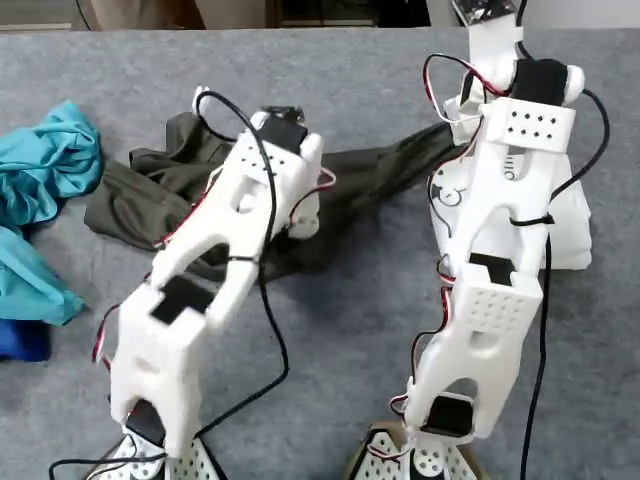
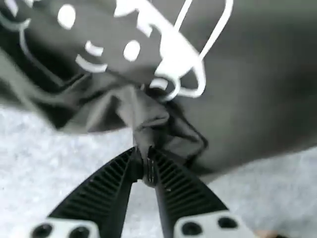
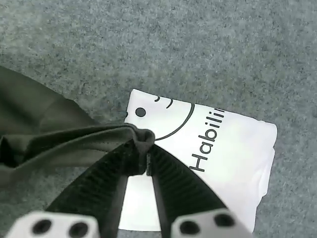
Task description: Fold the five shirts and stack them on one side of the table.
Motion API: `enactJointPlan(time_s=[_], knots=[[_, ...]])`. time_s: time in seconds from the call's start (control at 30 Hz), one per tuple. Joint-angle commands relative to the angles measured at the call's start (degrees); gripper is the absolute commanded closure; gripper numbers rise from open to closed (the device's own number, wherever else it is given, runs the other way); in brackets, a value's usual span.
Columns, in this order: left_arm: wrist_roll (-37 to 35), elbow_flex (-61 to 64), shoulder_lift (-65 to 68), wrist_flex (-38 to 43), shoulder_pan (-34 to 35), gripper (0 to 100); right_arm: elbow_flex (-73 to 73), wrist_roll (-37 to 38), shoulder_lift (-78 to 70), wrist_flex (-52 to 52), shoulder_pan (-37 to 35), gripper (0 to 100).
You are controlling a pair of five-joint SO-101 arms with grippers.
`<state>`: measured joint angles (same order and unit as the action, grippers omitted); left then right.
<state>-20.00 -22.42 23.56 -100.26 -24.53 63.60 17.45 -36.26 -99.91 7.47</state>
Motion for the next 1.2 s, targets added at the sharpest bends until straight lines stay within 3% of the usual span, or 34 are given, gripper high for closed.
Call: enactJointPlan(time_s=[0.0,0.2,0.4,0.57,0.67,0.87,1.17], knots=[[0.79,12.04,-13.41,-0.53,-5.89,98,0.22,0.62,3.21,1.14,1.01,99.6],[3.69,30.33,-33.10,7.47,-16.44,95,0.13,0.62,3.21,1.85,1.27,99.6],[1.49,37.98,-45.14,12.84,-13.19,74,0.13,0.62,3.21,1.58,1.27,99.6],[1.85,38.07,-49.01,12.66,-9.67,73,0.13,0.62,3.21,1.58,1.27,99.6],[2.46,37.89,-49.10,13.98,-6.59,73,0.13,0.62,3.21,1.58,1.10,99.6],[1.14,43.52,-43.30,29.10,-3.43,74,0.04,0.62,3.21,1.76,1.10,99.6],[-1.14,43.43,-31.08,35.87,-14.77,78,0.13,2.55,3.21,1.58,5.23,99.6]])
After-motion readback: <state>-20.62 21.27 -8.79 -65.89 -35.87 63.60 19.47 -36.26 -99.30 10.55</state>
